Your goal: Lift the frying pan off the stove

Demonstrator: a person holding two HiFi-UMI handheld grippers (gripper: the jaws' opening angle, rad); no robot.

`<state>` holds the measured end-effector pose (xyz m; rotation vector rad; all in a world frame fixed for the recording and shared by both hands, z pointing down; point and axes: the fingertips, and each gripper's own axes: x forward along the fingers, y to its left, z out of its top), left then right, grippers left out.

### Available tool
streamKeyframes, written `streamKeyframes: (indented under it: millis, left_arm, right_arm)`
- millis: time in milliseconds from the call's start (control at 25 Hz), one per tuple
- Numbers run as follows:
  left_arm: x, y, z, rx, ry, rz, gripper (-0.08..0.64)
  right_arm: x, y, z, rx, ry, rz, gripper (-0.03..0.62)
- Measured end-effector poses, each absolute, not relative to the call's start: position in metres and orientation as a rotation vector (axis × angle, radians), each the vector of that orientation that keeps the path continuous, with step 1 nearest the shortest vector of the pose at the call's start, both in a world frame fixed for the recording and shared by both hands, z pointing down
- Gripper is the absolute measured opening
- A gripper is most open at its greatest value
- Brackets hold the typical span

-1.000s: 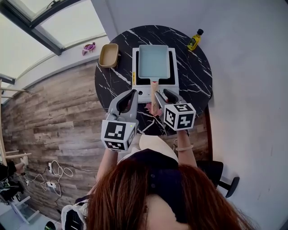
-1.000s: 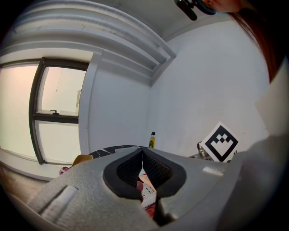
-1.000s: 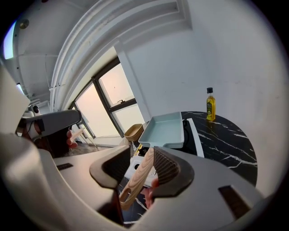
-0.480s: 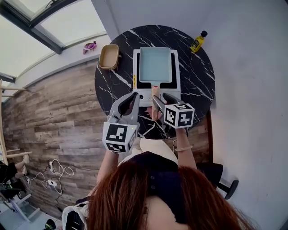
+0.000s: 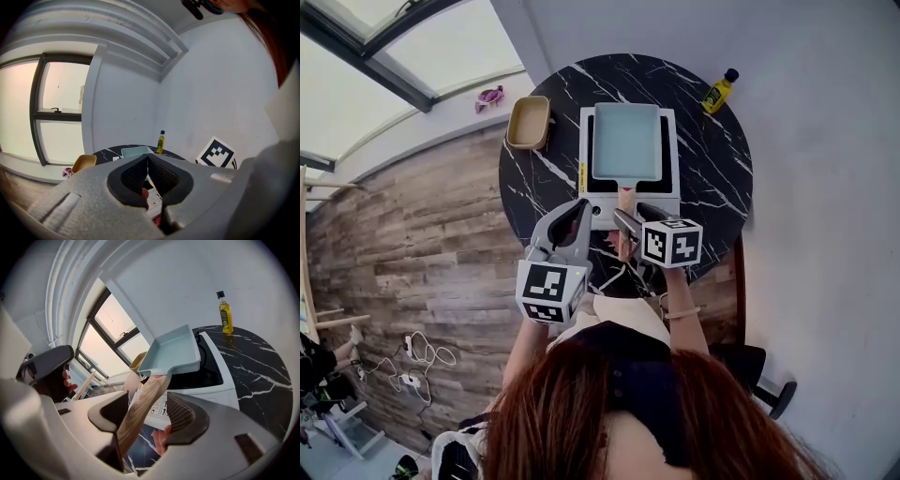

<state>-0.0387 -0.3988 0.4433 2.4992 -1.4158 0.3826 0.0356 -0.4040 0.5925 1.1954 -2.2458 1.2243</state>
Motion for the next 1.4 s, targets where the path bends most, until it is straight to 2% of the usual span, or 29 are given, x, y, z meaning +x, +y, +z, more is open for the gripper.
streamKeyframes:
  millis: [760,960,1200,1400]
  left_arm:
    - [-0.056,-0.415,0.457,2.436,-1.474,0.419,0.012]
    - [-0.055,-0.416,0.458,2.431,-1.475,0.424,0.012]
    - [-0.055,-0.417,0.459,2.427,-1.474,0.433,0.012]
    - [-0.055,-0.415,0.458,2.426,-1.477,0.432,0.012]
  right_arm:
    - [0.010,-0.409,0.619,0.958,-2.228,1.620,0.288]
    - [0.004,-0.408,0.617,0.897,-2.239,1.700,0.251]
    - [-0.004,-0.408,0.617,0.854,-2.251,1.683,0.168]
    - [-0.005,-0.407,0.617,0.859,-2.248,1.706,0.146]
